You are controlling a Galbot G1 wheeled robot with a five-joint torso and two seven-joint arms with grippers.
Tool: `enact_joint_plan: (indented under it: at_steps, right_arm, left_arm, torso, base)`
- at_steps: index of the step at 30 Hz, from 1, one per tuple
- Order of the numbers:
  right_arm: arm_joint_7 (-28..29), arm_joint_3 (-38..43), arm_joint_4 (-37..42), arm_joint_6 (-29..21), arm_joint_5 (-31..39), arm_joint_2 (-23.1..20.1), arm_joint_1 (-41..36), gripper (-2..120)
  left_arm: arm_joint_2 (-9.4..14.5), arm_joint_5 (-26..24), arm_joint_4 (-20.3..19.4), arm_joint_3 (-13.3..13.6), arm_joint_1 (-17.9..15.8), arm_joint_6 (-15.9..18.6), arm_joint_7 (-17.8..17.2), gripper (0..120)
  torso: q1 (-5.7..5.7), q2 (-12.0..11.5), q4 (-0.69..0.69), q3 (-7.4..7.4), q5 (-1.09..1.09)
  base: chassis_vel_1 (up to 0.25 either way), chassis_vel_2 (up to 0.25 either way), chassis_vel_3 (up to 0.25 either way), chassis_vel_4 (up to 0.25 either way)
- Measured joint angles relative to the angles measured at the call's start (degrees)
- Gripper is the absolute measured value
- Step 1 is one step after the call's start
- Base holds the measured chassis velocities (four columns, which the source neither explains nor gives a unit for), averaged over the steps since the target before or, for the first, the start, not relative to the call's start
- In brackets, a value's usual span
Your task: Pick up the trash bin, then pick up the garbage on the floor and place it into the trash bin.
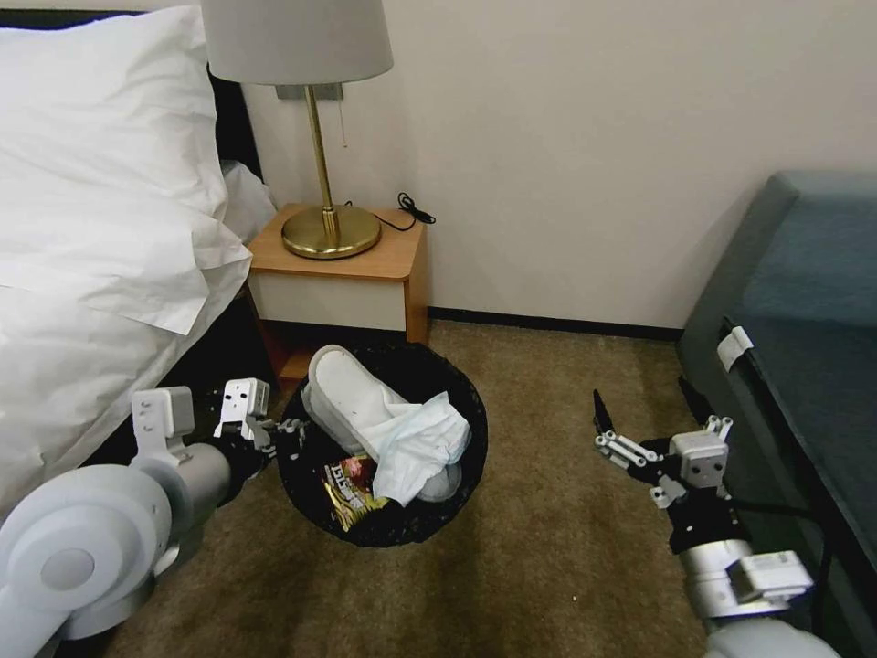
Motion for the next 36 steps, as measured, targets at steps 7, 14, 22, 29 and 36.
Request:
enact_joint_plan:
  at_steps: [7,14,22,29,36]
  right_arm:
    - [-0.5,-1.8,-0.1,0.2,-1.5,2.7,-0.8,100]
    - [-1.4,-2.4,-0.1,0.6,-3.3,4.0,-1.0,100]
    - [-1.8,-3.3,-0.1,0.7,-4.1,4.3,-1.5,100]
    - [-2.0,-3.7,0.0,0.7,-4.6,4.7,-1.3,100]
    - [-2.0,-3.5,0.4,0.8,-5.0,4.8,-1.6,100]
  left_arm:
    - [-0.4,0.4,-0.9,-0.2,1.5,0.0,0.0,3]
    - [-0.3,0.3,-1.1,-1.0,3.7,0.0,-0.5,3]
    - [-0.5,0.6,-1.1,-1.3,5.5,0.0,-0.6,3]
    - [-0.2,0.5,-1.1,-1.9,6.0,0.0,-0.7,3]
    - [-0.5,0.4,-1.0,-2.2,6.4,0.0,-0.9,3]
  torso:
    - [0.0,0.0,0.0,0.0,0.0]
    - [0.0,0.0,0.0,0.0,0.0]
    - [0.0,0.0,0.0,0.0,0.0]
    - [0.01,0.0,0.0,0.0,0.01]
    - [0.01,0.0,0.0,0.0,0.0]
  base:
    - [0.0,0.0,0.0,0.0]
    - [0.0,0.0,0.0,0.0]
    - [0.0,0.0,0.0,0.0]
    - [0.0,0.0,0.0,0.0]
    - [0.0,0.0,0.0,0.0]
